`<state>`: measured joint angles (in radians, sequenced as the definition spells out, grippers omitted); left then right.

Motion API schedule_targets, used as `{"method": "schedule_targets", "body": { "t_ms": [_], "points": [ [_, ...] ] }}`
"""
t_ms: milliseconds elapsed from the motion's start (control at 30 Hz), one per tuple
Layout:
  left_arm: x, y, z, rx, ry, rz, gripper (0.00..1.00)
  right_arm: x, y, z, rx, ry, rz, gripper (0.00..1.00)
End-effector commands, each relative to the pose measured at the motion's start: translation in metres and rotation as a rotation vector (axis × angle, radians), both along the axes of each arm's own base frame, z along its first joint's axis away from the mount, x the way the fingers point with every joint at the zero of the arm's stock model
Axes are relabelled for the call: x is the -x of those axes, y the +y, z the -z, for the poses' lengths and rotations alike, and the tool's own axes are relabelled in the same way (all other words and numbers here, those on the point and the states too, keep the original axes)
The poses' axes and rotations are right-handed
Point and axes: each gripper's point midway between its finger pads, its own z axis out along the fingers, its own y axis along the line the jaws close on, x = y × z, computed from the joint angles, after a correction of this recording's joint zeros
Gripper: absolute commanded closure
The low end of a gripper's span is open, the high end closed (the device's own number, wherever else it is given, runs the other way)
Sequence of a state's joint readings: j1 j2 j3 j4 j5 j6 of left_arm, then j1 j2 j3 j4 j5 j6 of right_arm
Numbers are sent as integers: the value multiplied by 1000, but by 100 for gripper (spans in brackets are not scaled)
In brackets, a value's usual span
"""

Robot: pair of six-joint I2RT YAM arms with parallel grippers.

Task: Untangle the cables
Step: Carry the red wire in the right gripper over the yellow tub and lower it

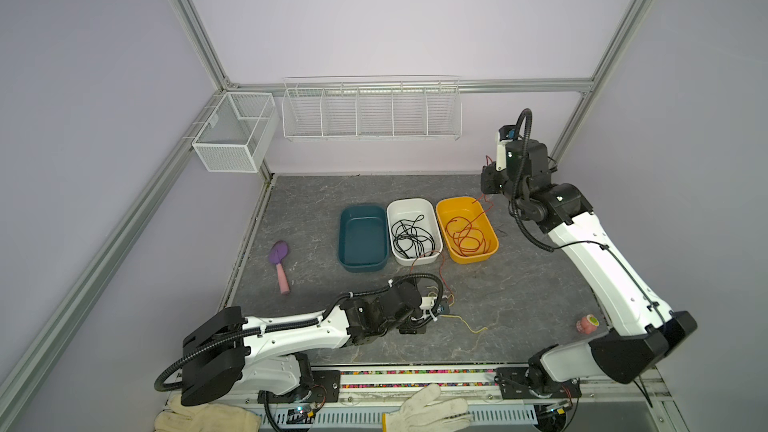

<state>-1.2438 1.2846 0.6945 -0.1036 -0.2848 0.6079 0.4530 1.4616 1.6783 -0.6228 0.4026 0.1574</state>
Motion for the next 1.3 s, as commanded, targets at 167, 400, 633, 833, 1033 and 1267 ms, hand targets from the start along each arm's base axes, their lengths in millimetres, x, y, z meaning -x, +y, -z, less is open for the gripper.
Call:
{"method": "schedule_targets", "body": {
  "t_ms": [167, 400, 633, 833, 1033, 1267],
  "points": [
    [-12, -5, -13, -36, -49, -22, 1, -15, 5, 36, 20, 48, 1, 94],
    [-10, 0, -15, -55, -65, -33, 1, -15, 15, 85, -2, 145, -22, 94],
    [-11, 4, -10, -89, -75, -38, 1, -12, 26, 131, -44, 245, -47, 94],
    [-9, 5, -7, -98, -77, -37, 1, -6, 24, 161, -35, 319, -32, 94],
    [-10, 6, -6, -104, -83, -40, 1, 0, 21, 186, -30, 395, -16, 94],
    [-9, 6, -3, -112, -85, -39, 1, 0, 23, 211, -83, 487, -19, 94]
  ]
}}
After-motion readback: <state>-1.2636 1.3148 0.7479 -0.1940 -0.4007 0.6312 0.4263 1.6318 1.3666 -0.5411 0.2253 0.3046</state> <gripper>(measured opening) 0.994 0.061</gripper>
